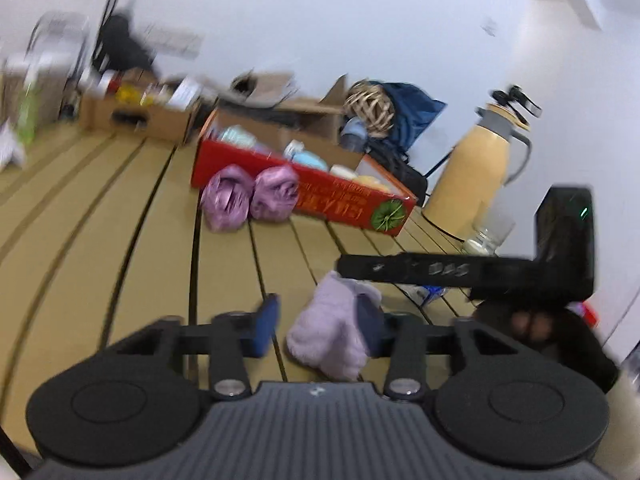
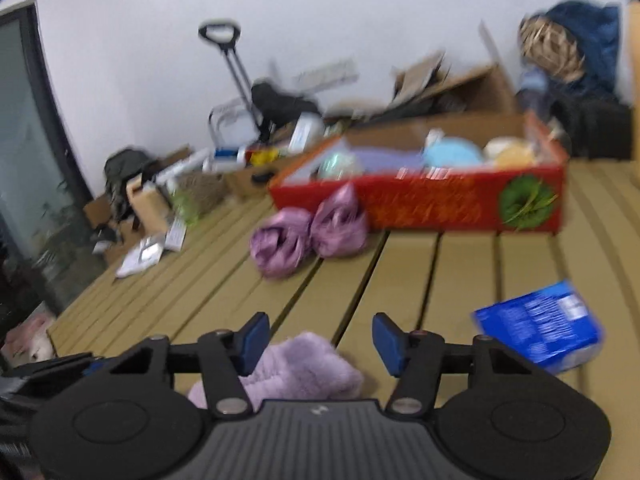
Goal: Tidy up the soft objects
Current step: 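Grasp the lavender fuzzy towel with both tools together, then lift the lavender towel into the cardboard box and open both tools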
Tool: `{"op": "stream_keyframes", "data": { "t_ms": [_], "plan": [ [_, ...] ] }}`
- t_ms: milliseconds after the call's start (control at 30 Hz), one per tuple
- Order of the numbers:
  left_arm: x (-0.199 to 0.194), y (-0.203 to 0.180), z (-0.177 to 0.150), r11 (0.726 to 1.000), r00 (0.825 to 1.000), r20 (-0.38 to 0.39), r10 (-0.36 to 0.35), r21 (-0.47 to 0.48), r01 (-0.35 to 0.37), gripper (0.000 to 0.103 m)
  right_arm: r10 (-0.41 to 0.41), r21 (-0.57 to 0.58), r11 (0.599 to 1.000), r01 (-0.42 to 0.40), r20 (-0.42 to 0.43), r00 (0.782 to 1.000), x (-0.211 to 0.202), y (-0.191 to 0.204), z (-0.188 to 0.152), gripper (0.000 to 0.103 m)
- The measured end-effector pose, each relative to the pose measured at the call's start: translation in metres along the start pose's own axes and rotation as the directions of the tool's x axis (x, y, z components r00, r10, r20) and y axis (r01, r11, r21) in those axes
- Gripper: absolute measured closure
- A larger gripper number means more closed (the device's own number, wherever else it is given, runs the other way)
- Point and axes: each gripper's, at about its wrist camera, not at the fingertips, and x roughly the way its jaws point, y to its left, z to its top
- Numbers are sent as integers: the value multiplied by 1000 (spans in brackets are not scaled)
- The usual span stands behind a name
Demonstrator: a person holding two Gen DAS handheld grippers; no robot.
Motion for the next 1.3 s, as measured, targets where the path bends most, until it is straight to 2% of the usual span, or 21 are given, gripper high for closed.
{"op": "stream_keyframes", "data": {
  "t_ms": [33, 100, 200, 267, 300, 367, 400, 433, 500, 567, 600, 633, 700, 800, 867, 1000, 1067, 1167, 1300],
  "plan": [
    [2, 1, -1, 1000, 1000, -19, 8, -27, -8, 72, -2, 7, 1000, 2, -19, 1000, 7, -1, -3, 57],
    [9, 1, -3, 999, 999, -43, 18, -50, -20, 73, -12, 32, 999, 14, -44, 999, 9, -1, -12, 62],
    [16, 3, -6, 996, 999, -38, 21, -81, -24, 74, -9, 101, 995, 11, -21, 1000, -17, -1, -36, 68],
    [20, 4, -6, 994, 999, -39, 21, -107, -26, 72, -62, 147, 988, 58, 24, 998, -37, -1, -53, 70],
    [20, 3, -6, 993, 999, -38, 17, -118, -22, 72, -119, 177, 978, 108, 56, 991, -47, 1, -62, 70],
    [18, -2, -7, 993, 999, -42, -16, -115, 11, 65, -182, 170, 971, 167, 77, 980, -57, 7, -73, 70],
    [17, -4, -7, 993, 999, -44, -28, -113, 23, 53, -196, 166, 969, 181, 80, 977, -59, 10, -77, 70],
    [16, -5, -8, 993, 998, -47, -30, -116, 25, 47, -193, 176, 968, 177, 75, 978, -60, 10, -79, 70],
    [16, -7, -8, 990, 998, -56, -36, -137, 28, 46, -186, 196, 966, 170, 70, 980, -63, 8, -77, 70],
    [19, -5, -8, 987, 997, -59, -40, -160, 30, 46, -180, 192, 969, 158, 108, 978, -67, 10, -70, 69],
    [23, -5, -8, 986, 998, -63, -28, -167, 17, 47, -164, 193, 971, 138, 122, 979, -66, 9, -65, 69],
    [27, -5, -10, 985, 997, -75, -7, -172, -6, 55, -136, 195, 975, 110, 127, 982, -62, 7, -59, 68],
    [36, -5, -12, 983, 993, -115, 12, -180, -33, 62, -98, 190, 979, 77, 107, 989, -46, 0, -49, 68],
    [35, -7, -13, 983, 994, -111, 22, -176, -41, 61, -113, 188, 977, 102, 50, 992, -26, -1, -44, 68],
    [34, -5, -14, 983, 993, -113, 17, -182, -37, 62, -95, 180, 980, 83, 56, 994, -27, 2, -49, 69],
    [35, -4, -11, 982, 996, -88, -13, -191, -4, 74, -67, 215, 975, 54, 53, 996, -34, 0, -63, 85],
    [35, -10, -2, 988, 997, -65, -33, -151, 22, 76, -50, 227, 973, 37, 54, 997, -39, -1, -61, 89],
    [41, -16, 26, 990, 997, -24, -80, -119, 77, 77, -54, 223, 974, 29, 109, 993, -49, 0, -45, 90],
    [71, -19, 98, 985, 987, 37, -158, -63, 160, 77, -34, 202, 979, -8, 203, 979, -47, -16, 16, 90]
  ]
}}
